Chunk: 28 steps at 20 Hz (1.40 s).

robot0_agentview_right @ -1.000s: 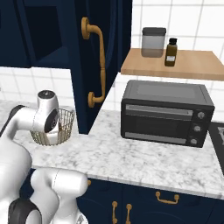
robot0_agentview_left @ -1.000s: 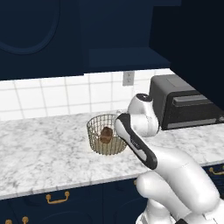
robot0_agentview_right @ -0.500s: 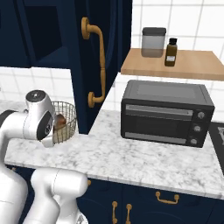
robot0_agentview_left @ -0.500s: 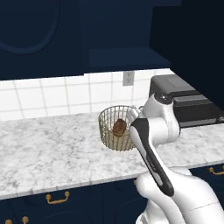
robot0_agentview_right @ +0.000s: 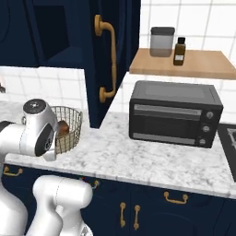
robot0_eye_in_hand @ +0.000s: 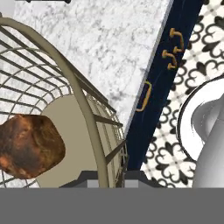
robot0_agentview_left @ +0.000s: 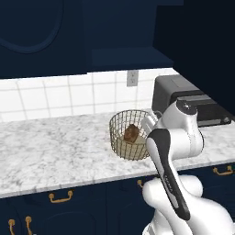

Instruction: Open the cabinet, pick up the bread from the cabinet and place it in the basket. Then move the basket to the dining counter.

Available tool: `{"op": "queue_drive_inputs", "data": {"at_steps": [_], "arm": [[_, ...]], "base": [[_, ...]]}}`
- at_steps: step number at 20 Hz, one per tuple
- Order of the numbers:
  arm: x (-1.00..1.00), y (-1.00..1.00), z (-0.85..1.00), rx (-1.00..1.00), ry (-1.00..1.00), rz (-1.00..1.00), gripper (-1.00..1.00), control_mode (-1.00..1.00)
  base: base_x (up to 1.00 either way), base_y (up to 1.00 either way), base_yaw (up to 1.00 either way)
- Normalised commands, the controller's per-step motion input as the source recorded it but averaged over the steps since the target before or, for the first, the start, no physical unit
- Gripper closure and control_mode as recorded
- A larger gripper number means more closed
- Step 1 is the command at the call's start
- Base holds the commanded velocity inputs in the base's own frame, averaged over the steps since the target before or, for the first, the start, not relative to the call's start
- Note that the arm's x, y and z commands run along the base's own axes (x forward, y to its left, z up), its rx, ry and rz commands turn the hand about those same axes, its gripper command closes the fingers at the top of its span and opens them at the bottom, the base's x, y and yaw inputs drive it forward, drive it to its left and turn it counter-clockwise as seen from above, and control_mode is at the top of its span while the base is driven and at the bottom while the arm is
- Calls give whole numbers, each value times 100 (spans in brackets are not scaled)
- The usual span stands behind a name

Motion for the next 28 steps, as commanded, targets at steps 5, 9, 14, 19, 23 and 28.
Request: {"op": "queue_drive_inputs", "data": {"at_steps": [5, 9, 14, 19, 23, 28], "arm": [[0, 0, 0, 0, 0, 0, 100, 100], [0, 0, 0, 0, 0, 0, 100, 100], [0, 0, 0, 0, 0, 0, 100, 100], [0, 0, 0, 0, 0, 0, 100, 100], [0, 0, 0, 0, 0, 0, 100, 100], [0, 0, 0, 0, 0, 0, 100, 100]], "base": [[-100, -6, -7], [-86, 7, -37], [-1, 42, -86], [0, 37, -90], [0, 31, -94], [0, 26, -97]]}}
